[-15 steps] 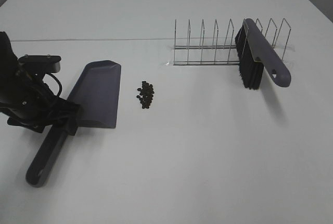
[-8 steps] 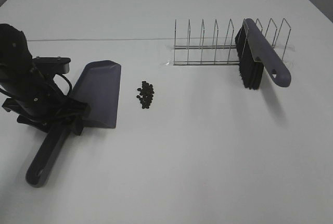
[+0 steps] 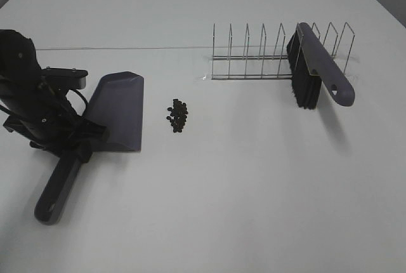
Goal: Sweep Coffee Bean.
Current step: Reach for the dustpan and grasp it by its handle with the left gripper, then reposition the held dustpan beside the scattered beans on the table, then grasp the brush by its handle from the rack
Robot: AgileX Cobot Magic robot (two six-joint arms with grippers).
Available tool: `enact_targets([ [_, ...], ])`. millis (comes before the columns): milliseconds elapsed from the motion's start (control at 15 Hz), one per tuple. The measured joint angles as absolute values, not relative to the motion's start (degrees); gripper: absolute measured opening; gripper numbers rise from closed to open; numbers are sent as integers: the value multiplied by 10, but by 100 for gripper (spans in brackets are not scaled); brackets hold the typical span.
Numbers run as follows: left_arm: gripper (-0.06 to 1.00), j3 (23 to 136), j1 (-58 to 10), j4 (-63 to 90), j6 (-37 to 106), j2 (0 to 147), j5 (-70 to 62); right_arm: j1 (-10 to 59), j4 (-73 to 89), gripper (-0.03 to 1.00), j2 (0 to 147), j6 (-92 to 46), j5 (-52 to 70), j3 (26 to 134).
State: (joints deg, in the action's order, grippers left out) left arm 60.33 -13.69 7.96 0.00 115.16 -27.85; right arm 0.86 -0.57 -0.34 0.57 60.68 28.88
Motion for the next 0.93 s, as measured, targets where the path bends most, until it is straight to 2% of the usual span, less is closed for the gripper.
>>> enact_targets([
  [400, 39, 602, -137, 78, -37, 1141, -290, 9, -6, 76, -3, 6, 607, 289],
  [933, 39, 599, -137, 45, -56, 987, -327, 9, -6, 76, 28, 6, 579, 301],
])
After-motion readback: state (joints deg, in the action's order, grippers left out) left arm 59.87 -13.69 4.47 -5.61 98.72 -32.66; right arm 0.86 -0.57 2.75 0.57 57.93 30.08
